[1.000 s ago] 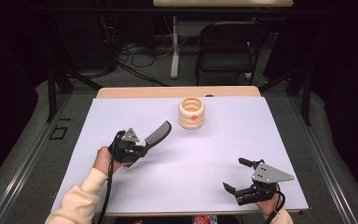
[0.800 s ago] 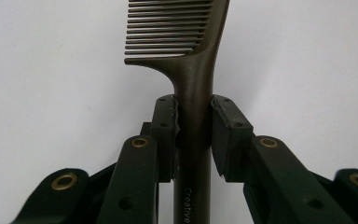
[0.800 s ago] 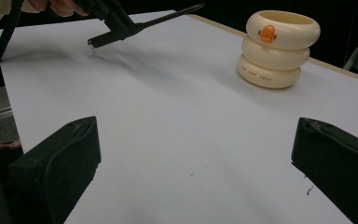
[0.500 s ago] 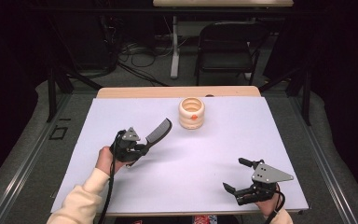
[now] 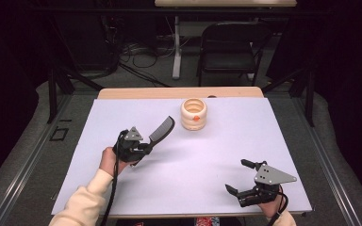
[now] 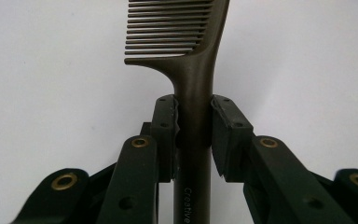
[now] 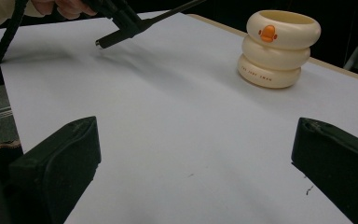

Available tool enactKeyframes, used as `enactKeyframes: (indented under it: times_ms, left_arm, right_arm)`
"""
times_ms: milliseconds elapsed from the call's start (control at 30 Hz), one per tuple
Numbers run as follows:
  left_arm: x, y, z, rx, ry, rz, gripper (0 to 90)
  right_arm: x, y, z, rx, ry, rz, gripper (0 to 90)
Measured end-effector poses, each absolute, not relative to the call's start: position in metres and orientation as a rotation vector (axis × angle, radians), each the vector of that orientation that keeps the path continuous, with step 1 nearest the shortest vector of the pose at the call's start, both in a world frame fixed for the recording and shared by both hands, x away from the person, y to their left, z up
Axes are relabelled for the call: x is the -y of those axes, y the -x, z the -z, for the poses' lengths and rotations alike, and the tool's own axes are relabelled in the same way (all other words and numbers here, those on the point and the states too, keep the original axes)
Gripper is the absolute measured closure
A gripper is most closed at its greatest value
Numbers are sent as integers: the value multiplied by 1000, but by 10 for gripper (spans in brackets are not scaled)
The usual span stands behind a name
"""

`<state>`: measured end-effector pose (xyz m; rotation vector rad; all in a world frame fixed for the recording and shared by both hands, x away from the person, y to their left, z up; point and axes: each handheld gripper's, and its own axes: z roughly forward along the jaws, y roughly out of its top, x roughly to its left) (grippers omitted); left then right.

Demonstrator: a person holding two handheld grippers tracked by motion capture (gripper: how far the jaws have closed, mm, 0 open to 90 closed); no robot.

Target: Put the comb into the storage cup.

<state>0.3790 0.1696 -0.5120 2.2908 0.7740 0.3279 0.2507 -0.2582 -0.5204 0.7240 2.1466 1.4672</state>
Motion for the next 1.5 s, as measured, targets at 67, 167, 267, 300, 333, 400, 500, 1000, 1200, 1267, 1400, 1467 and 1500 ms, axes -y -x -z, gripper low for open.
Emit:
enactKeyframes:
  times_ms: [67, 167, 267, 300, 333, 400, 500, 1000, 1200, 1267, 1400, 1467, 1500]
  left_arm:
    - [-169, -380, 512, -777, -2283, -334, 726]
    - [-170, -382, 512, -787, -2264, -330, 726]
    - [-170, -383, 511, -798, -2253, -329, 726]
    - [-170, -383, 511, -798, -2253, -329, 726]
    - [-171, -384, 512, -803, -2248, -329, 726]
    - [-171, -385, 512, -802, -2246, -328, 726]
    - [-171, -386, 512, -809, -2236, -327, 726]
    - [-165, -392, 510, -817, -2204, -332, 726]
    - [-164, -395, 509, -824, -2184, -337, 726]
    - [-163, -396, 509, -825, -2181, -337, 726]
    - [-161, -398, 510, -824, -2175, -341, 726]
    - [-161, -398, 510, -825, -2171, -339, 726]
    - [-160, -399, 510, -824, -2172, -343, 726]
  right_arm:
    - [258, -251, 520, -2146, -724, -1467, 7]
    - [258, -251, 521, -2148, -725, -1467, 7]
    - [258, -251, 521, -2148, -726, -1468, 7]
    - [258, -251, 521, -2148, -726, -1468, 7]
    - [258, -251, 521, -2149, -724, -1467, 7]
    - [258, -251, 521, -2149, -725, -1466, 7]
    - [258, -251, 521, -2149, -725, -1467, 7]
    - [258, -251, 521, -2149, -726, -1467, 7]
    - [258, -251, 521, -2150, -726, -1466, 7]
    - [258, -251, 521, -2150, -726, -1466, 7]
    - [258, -251, 521, -2148, -726, -1468, 7]
    - [258, -251, 521, -2149, -724, -1468, 7]
    - [258, -251, 520, -2147, -723, -1467, 7]
